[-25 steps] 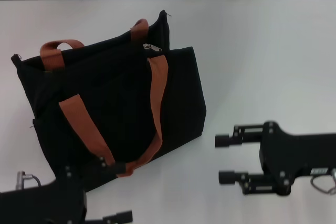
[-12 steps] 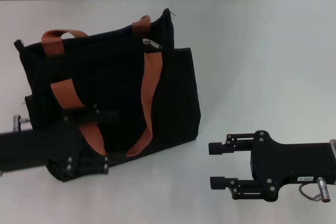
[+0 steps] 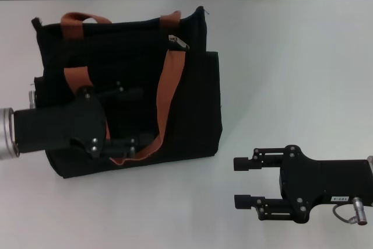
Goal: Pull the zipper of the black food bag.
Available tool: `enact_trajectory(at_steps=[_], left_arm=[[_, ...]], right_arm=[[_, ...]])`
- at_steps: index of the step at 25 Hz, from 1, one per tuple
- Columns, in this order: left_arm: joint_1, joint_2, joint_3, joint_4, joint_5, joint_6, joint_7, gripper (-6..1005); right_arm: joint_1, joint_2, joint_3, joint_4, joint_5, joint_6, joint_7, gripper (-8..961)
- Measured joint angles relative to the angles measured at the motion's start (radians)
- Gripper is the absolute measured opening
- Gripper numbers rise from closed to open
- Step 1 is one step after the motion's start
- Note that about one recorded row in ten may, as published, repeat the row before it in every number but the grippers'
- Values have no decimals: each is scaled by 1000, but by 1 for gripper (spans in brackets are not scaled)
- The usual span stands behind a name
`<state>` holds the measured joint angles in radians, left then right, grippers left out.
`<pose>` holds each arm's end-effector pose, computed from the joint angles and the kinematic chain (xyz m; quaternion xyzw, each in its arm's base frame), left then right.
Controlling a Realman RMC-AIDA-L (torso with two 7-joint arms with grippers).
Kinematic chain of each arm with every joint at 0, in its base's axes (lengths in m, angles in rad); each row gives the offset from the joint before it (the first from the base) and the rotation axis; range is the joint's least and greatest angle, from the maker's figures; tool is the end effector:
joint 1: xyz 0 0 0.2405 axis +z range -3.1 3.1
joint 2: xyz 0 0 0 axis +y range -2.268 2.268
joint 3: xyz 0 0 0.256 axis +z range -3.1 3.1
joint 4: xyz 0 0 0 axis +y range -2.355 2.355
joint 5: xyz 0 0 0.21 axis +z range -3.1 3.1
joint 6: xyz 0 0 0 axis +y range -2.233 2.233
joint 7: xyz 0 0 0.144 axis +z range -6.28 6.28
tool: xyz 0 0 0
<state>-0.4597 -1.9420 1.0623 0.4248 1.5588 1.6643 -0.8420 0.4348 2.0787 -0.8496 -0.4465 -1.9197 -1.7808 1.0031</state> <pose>-0.2722 0.2931 0.0037 -0.9460 -0.0124 -0.3010 0.1194 0.2665 0.2485 -0.0401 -0.9446 0.1076 0.3100 0.0035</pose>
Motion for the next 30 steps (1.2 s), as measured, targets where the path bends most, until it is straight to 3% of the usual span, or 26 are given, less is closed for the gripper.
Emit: enact_trajectory(at_steps=[9,12,17,24,30], left_arm=[[7,0,-14,10,0,54,-53,813],[62,-7,11,6,-1,132,-73,813],[126,-12,90,-15,-1,128,-100,813],[180,-8,132,-37,5,102,-93,813],[181,-10,129,-37,46,86,-93,813]], right_arm=[[2,3,0,10,3,0,-9,638],[10,4,-4,22,4,0,-13,640],[16,7,-9,45,5,0,-31,643],[26,8,-9,156,5,37,-196,758],[43,9,-8,209,5,83,-270,823]])
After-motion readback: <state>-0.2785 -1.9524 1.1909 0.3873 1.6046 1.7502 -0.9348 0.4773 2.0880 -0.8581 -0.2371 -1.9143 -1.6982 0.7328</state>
